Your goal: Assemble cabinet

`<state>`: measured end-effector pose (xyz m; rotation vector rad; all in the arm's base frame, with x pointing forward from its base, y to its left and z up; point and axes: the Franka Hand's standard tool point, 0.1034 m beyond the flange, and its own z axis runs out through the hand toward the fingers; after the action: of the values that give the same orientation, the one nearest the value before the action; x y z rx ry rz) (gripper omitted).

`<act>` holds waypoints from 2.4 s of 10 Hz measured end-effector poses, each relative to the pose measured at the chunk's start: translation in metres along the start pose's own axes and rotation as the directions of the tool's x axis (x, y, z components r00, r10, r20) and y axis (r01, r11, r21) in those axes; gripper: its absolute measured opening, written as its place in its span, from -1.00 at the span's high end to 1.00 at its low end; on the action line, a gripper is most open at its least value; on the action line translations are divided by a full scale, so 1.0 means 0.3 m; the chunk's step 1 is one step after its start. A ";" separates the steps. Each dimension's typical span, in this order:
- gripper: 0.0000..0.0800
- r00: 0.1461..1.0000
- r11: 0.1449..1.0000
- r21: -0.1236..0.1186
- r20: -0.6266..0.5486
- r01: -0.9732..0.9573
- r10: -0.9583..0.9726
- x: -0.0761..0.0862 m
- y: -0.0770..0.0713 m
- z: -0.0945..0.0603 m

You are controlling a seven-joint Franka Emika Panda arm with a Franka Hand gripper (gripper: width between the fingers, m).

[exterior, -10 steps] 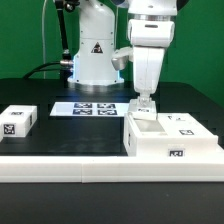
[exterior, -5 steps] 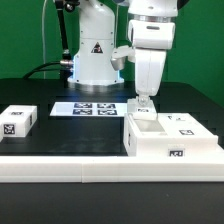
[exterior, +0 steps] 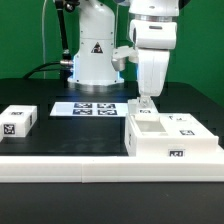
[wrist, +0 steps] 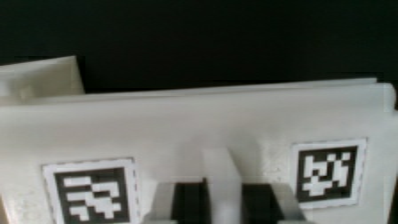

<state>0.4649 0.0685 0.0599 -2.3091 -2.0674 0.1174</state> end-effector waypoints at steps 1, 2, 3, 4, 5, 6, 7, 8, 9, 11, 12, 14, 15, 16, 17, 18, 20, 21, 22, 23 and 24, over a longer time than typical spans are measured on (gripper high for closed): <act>0.82 1.000 1.000 0.000 0.000 0.000 0.000 0.000 0.000 0.000; 0.82 1.000 1.000 0.001 0.000 0.011 -0.011 -0.002 0.005 0.001; 0.82 1.000 1.000 -0.003 -0.002 0.023 -0.023 -0.003 0.030 0.000; 0.82 0.999 0.999 -0.004 -0.003 0.032 -0.032 -0.001 0.061 -0.003; 0.82 0.999 0.999 -0.008 -0.005 0.031 -0.031 0.004 0.086 -0.007; 0.82 0.999 0.999 0.003 0.000 0.043 -0.043 0.006 0.107 -0.011; 0.82 0.998 0.998 0.013 0.004 0.056 -0.056 0.006 0.125 -0.015; 0.82 0.999 0.999 0.010 0.002 0.052 -0.052 0.006 0.126 -0.014; 0.82 0.999 0.999 0.010 0.002 0.051 -0.051 0.006 0.126 -0.015; 0.82 0.999 0.999 0.010 0.002 0.051 -0.051 0.005 0.126 -0.015; 0.82 0.999 0.999 0.010 0.002 0.051 -0.051 0.005 0.126 -0.015; 0.82 0.998 0.998 0.007 -0.001 0.067 -0.067 0.004 0.157 -0.017; 0.82 0.997 0.997 0.003 -0.004 0.071 -0.071 0.008 0.194 -0.020; 0.82 0.997 0.997 -0.006 -0.008 0.074 -0.074 0.011 0.227 -0.022; 0.82 0.997 0.997 -0.004 -0.008 0.074 -0.074 0.012 0.248 -0.023; 0.82 0.997 0.997 -0.008 -0.011 0.079 -0.079 0.014 0.277 -0.024; 0.82 0.997 0.997 -0.019 -0.016 0.081 -0.081 0.020 0.344 -0.030; 0.82 0.997 0.997 -0.026 -0.019 0.078 -0.078 0.021 0.365 -0.032; 0.82 0.997 0.997 -0.029 -0.020 0.074 -0.075 0.019 0.373 -0.032; 0.82 0.998 0.998 -0.030 -0.020 0.064 -0.064 0.021 0.372 -0.032; 0.82 0.998 0.997 -0.029 -0.020 0.065 -0.065 0.020 0.372 -0.032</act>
Offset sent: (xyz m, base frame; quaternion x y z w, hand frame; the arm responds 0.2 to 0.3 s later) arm 0.0335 -0.0003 -0.0069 0.0226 -0.0084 -0.0746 0.9969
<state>0.5768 0.0624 0.0603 -2.2457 -2.1453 0.0611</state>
